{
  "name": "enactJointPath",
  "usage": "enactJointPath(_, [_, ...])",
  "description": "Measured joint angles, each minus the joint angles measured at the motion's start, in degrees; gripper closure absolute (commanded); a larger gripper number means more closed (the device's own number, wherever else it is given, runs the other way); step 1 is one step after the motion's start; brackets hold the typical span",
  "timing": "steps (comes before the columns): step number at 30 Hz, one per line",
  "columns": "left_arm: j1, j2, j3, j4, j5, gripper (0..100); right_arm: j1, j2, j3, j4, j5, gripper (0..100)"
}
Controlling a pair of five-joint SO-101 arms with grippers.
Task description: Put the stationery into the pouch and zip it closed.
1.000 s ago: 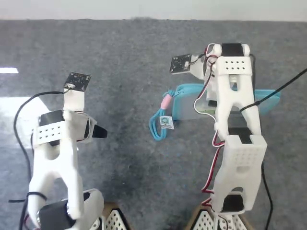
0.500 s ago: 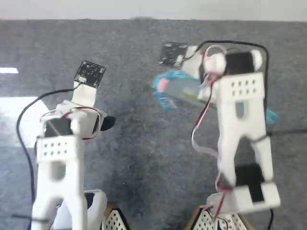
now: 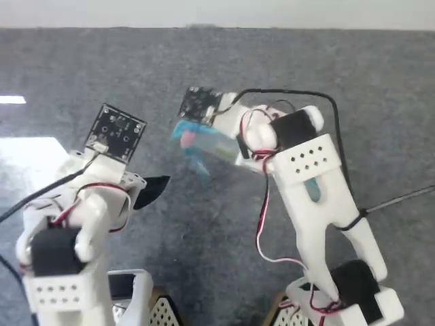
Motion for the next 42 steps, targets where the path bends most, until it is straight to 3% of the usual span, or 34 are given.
enactJointPath(6, [8.1, -0.7, -3.3, 1.1, 5.8, 61, 0.8, 0.0, 0.0, 0.4, -4.2, 99.0])
enactJointPath(13, [13.8, -0.2, 0.6, -8.8, 14.8, 61, -1.5, -3.0, 0.0, 6.2, -7.2, 99.0])
enactJointPath(19, [14.2, -0.2, 3.3, -11.8, 15.3, 61, -1.7, -8.4, -0.2, 10.2, -7.4, 99.0])
enactJointPath(26, [14.5, -0.2, 3.7, -12.7, 15.3, 61, -6.9, -12.7, -0.2, 14.2, -7.5, 99.0])
enactJointPath(32, [14.6, -0.2, 3.7, -12.7, 15.3, 75, -7.5, -13.5, -0.3, 14.2, -7.6, 99.0])
enactJointPath(42, [14.7, -0.2, 3.7, -13.5, 15.0, 90, -7.5, -13.5, -0.3, 14.2, -7.5, 99.0])
